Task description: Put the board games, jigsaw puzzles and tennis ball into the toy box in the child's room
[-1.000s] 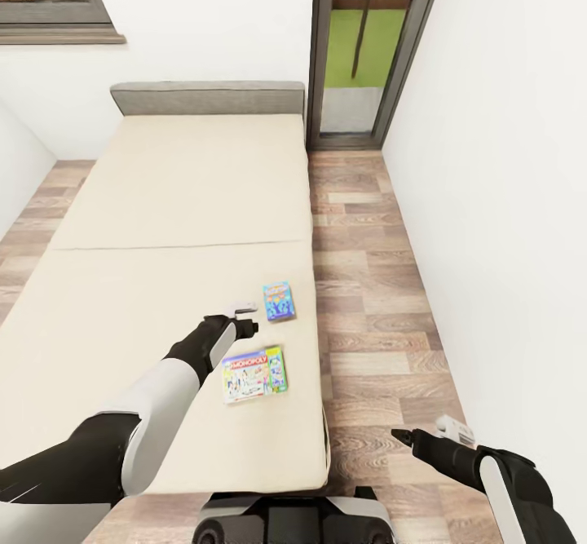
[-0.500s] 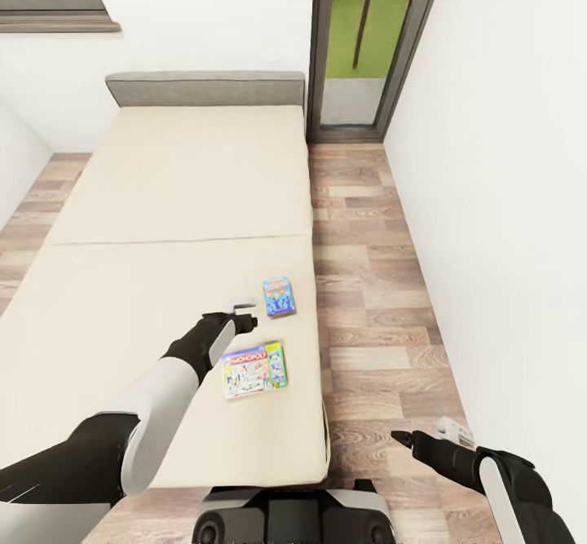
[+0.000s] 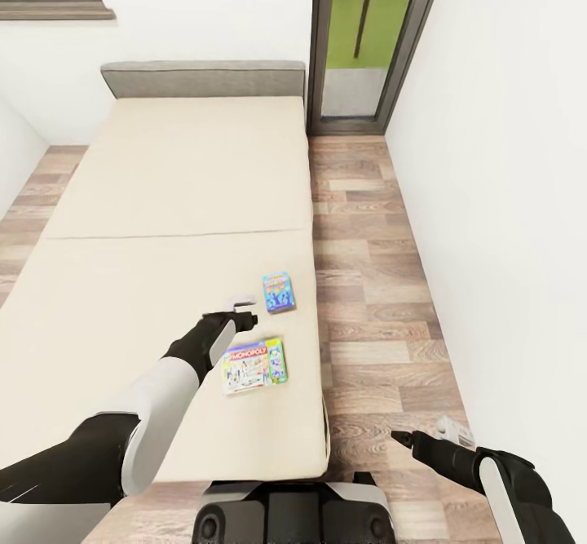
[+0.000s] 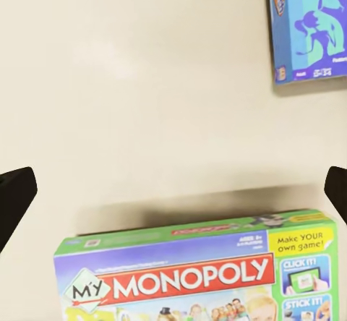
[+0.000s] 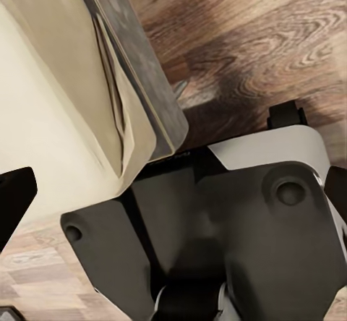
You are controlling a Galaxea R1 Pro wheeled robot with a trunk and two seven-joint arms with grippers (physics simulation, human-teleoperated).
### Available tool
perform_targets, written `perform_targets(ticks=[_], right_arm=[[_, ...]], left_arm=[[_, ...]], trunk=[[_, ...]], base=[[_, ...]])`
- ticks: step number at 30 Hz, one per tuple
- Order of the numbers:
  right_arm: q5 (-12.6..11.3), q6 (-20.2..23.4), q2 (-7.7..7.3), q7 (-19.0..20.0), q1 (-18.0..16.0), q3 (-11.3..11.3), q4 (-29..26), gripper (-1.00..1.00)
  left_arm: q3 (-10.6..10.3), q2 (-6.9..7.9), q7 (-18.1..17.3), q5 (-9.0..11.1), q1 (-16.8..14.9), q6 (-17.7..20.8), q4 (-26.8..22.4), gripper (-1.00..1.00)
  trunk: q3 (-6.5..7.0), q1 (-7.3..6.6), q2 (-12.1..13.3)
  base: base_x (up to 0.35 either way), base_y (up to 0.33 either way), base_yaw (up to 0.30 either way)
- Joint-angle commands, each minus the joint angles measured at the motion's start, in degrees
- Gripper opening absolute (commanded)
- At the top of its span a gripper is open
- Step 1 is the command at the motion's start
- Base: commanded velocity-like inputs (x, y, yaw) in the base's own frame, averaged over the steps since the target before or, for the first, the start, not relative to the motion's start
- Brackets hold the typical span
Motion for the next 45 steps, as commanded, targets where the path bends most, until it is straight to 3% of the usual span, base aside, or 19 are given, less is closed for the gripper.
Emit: perform_targets(ticks=[1, 28, 45], right_arm=[[0.49, 0.26, 0.01, 0.59, -0.03, -0.1, -0.02, 1.0], [0.49, 0.25, 0.01, 0.59, -0.01, -0.11, 0.01, 1.0], [0.49, 0.26, -0.01, 0.59, -0.02, -0.1, 0.03, 1.0]], left_arm=[[0.23, -0.06, 0.25, 0.45, -0.01, 0.25, -0.1, 1.0], [0.17, -0.07, 0.16, 0.17, -0.01, -0.34, -0.2, 1.0], [-0.94, -0.08, 0.22, 0.12, -0.01, -0.71, -0.99, 1.0]], trunk=[[-0.16, 0.03, -0.09], [-2.66, 0.03, -0.09], [-4.24, 0.03, -0.09]], base=[[0.0, 0.0, 0.0], [0.0, 0.0, 0.0], [0.0, 0.0, 0.0]])
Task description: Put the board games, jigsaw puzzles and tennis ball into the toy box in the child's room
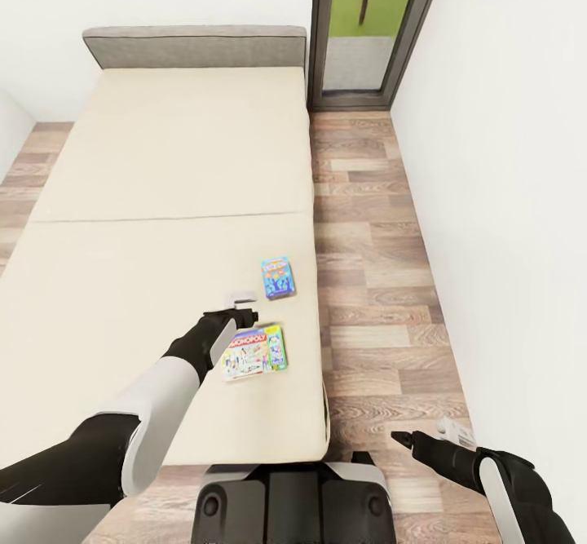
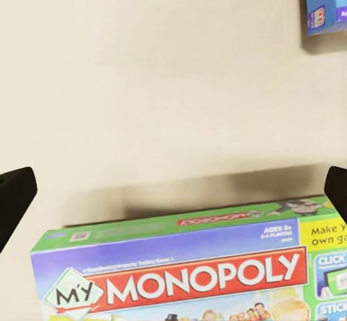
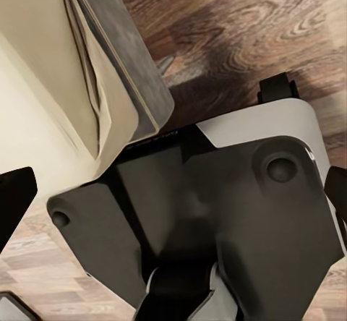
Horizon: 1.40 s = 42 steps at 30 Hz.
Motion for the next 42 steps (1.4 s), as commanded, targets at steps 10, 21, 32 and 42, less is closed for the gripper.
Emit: perform_targets(ticks=[10, 21, 32, 42], right_arm=[[0.48, 0.19, -0.02, 0.59, -0.01, -0.14, 0.2, 1.0], [0.5, 0.17, -0.06, 0.64, 0.0, -0.77, 0.53, 1.0], [0.49, 0.17, -0.03, 0.67, 0.0, -0.89, 0.56, 1.0], [0.54, 0.14, -0.01, 0.64, 0.0, -0.89, 0.55, 1.0]], left_arm=[[0.05, -0.05, 0.28, 0.4, -0.01, 0.36, -2.23, 1.0], [0.02, -0.06, 0.28, 0.4, -0.01, 0.36, -2.56, 1.0], [0.0, -0.1, 0.28, 0.4, -0.01, 0.28, -2.55, 1.0], [-0.27, -0.09, 0.23, 0.4, -0.01, 0.27, -2.55, 1.0]], trunk=[[-0.99, 0.03, -0.09], [-2.01, 0.03, -0.09], [-3.03, 0.03, -0.09], [-3.8, 0.03, -0.09]], base=[[0.0, 0.0, 0.0], [0.0, 0.0, 0.0], [0.0, 0.0, 0.0], [0.0, 0.0, 0.0]])
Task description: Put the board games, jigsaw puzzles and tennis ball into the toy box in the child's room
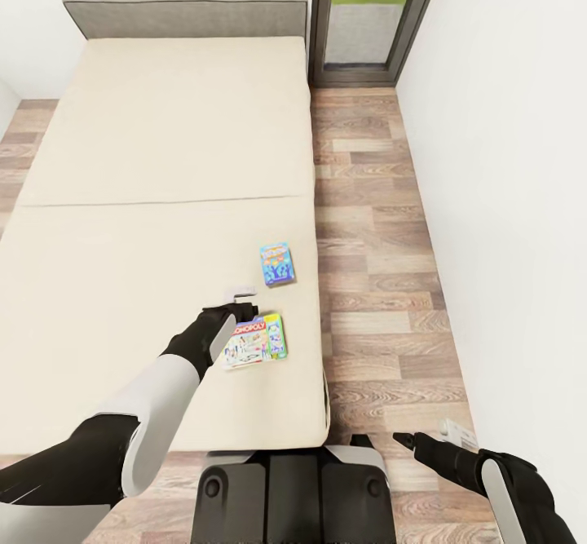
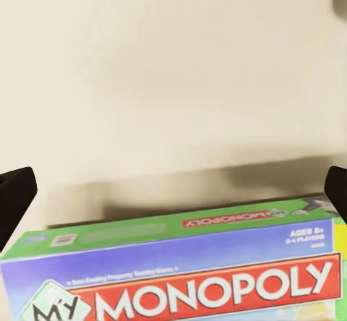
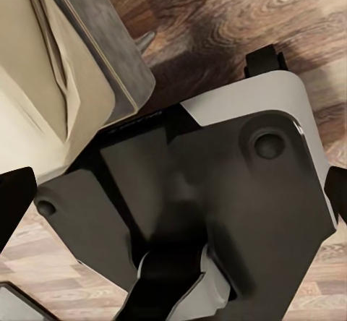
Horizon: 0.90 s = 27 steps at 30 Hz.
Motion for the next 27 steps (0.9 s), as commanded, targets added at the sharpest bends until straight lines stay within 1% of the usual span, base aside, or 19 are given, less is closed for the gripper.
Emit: perform_targets(ticks=[1, 8, 12, 27], right_arm=[[0.49, 0.24, 0.02, 0.58, -0.03, -0.1, -0.04, 1.0], [0.82, -0.01, 0.04, 0.55, -0.03, -0.05, 0.06, 1.0], [1.08, -0.12, 0.03, 0.54, -0.03, -0.08, 1.01, 1.0], [1.15, -0.16, 0.04, 0.46, -0.03, -0.1, 2.46, 1.0]], left_arm=[[-0.01, -0.04, 0.25, 0.4, -0.01, 0.29, -0.1, 1.0], [-1.28, -0.01, 0.27, 0.4, -0.01, 0.29, -0.1, 1.0], [-1.87, 0.01, 0.24, 0.4, -0.01, 0.29, -0.1, 1.0], [-2.15, 0.01, 0.24, 0.4, -0.01, 0.2, -0.1, 1.0]], trunk=[[-0.09, 0.03, -0.09], [-0.19, 0.03, -0.09], [-0.2, 0.03, -0.09], [-0.21, 0.03, -0.09]], base=[[0.0, 0.0, 0.0], [0.0, 0.0, 0.0], [0.0, 0.0, 0.0], [0.0, 0.0, 0.0]])
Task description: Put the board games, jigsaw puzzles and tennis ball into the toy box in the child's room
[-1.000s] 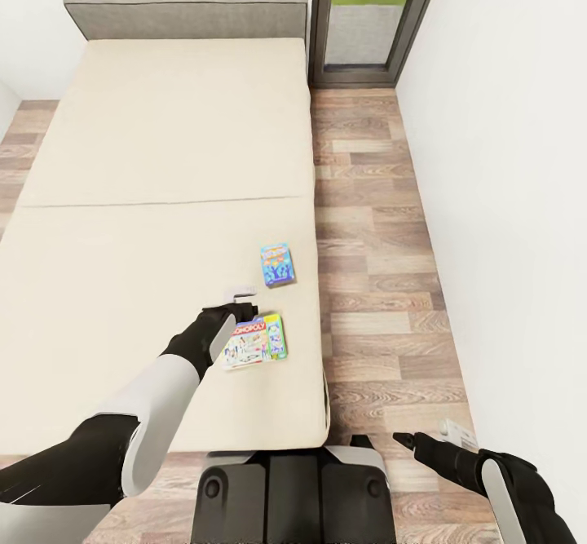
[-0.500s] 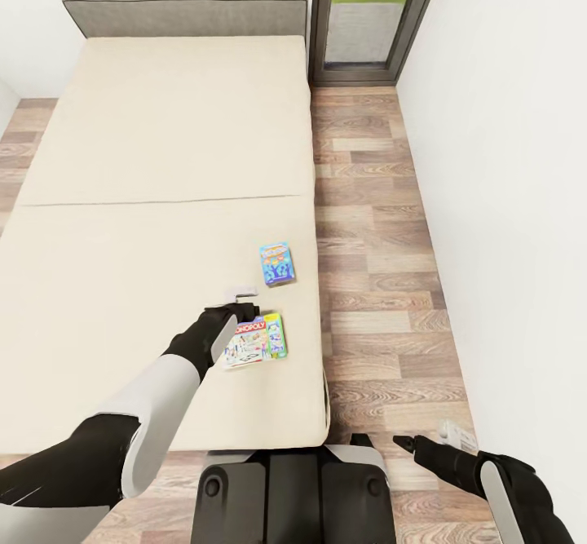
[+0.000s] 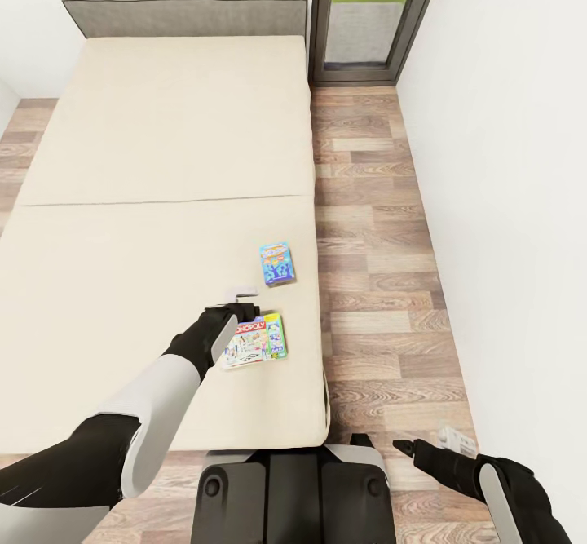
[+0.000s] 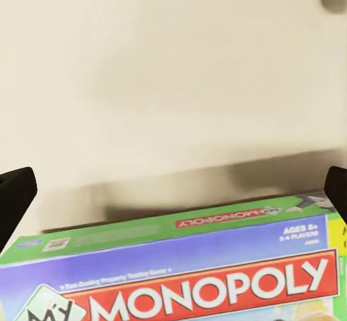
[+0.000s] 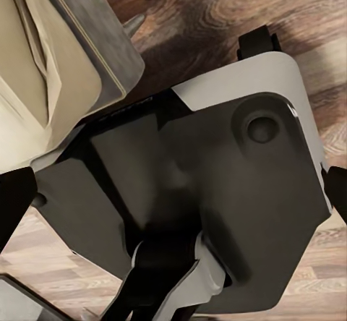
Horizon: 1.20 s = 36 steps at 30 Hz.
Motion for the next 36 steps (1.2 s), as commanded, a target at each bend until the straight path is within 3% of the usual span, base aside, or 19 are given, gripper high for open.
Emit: perform_targets(ticks=[1, 18, 36], right_arm=[[0.45, 0.26, 0.01, 0.57, -0.02, -0.12, -0.03, 1.0], [0.43, 0.3, 0.01, 0.64, -0.09, -0.17, 0.01, 1.0], [0.36, 0.33, 0.01, 0.64, -0.11, -0.17, 0.01, 1.0]], left_arm=[[-0.12, 0.0, 0.34, 0.4, 0.0, 0.3, -0.1, 1.0], [-0.13, 0.0, 0.39, 0.4, 0.0, 0.25, -0.1, 1.0], [-0.13, 0.0, 0.38, 0.4, 0.0, 0.25, -0.1, 1.0]], trunk=[[-0.06, 0.03, -0.09], [-0.15, 0.03, -0.09], [-1.63, 0.03, -0.09]], base=[[0.0, 0.0, 0.0], [0.0, 0.0, 0.0], [0.0, 0.0, 0.0]])
